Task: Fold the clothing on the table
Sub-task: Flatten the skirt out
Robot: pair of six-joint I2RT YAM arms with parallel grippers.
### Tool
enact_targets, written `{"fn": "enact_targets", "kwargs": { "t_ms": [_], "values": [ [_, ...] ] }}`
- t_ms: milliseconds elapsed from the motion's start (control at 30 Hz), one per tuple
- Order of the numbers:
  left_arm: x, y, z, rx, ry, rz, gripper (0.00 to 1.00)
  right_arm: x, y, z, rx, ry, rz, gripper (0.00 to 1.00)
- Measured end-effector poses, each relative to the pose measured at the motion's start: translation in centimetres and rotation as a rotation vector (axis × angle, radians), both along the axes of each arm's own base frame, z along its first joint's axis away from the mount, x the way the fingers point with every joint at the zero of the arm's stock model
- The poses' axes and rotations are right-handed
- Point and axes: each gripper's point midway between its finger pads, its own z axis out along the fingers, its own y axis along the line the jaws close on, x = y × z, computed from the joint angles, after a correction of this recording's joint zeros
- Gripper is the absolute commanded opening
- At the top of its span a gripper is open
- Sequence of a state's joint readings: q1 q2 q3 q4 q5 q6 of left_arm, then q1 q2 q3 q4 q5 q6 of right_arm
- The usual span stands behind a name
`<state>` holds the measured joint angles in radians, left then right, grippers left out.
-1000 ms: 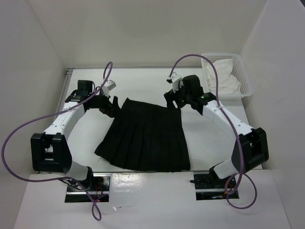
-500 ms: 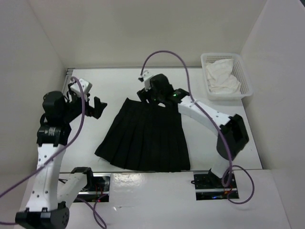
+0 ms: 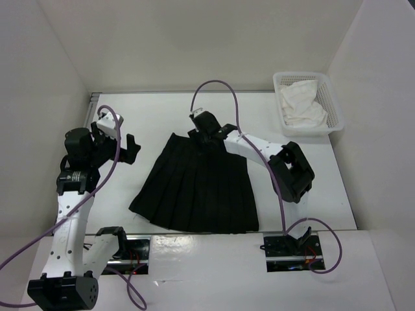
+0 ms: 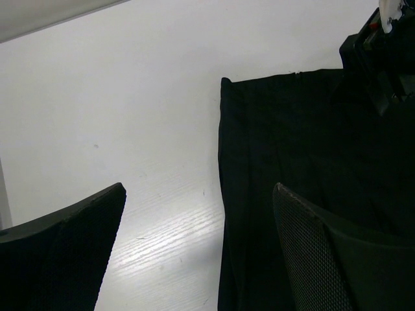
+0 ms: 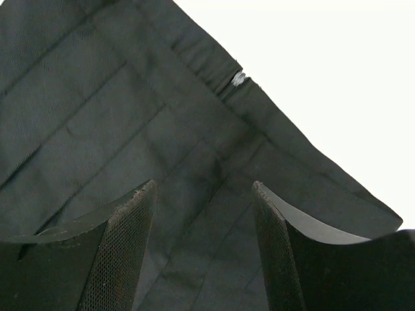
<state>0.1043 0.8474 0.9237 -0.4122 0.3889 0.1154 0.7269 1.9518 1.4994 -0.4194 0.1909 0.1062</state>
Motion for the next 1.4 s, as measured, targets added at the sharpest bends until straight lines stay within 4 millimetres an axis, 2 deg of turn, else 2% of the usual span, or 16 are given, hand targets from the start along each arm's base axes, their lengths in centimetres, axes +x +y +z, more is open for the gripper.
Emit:
{"fn": "enact_targets", "kwargs": {
  "t_ms": [100,333,767,1133,1400],
  "values": [
    [0.0,0.0,0.2,-0.007,-0.007,0.004,1.0,0.5,0.1,0.3,0.008,-0.01,-0.026,0.66],
    [0.1,0.0,0.5,-0.009,-0.017,0.007,1.0,0.5,-0.2,-1.7,-0.022,0.018,-0.048,0.66],
    [0.1,0.0,0.4,-0.009,-0.016,0.008,1.0,0.7,-0.9,-2.7,-0.035,0.034,-0.085,0.66],
    [0.2,0.1,0.4,-0.007,-0.017,0.015,1.0,2.3,-4.1,-4.9,-0.044,0.087,-0.187,0.63],
    [0.2,0.2,0.4,-0.005,-0.017,0.018,1.0,1.7,-3.5,-5.8,-0.022,0.131,-0.165,0.61]
  ]
}}
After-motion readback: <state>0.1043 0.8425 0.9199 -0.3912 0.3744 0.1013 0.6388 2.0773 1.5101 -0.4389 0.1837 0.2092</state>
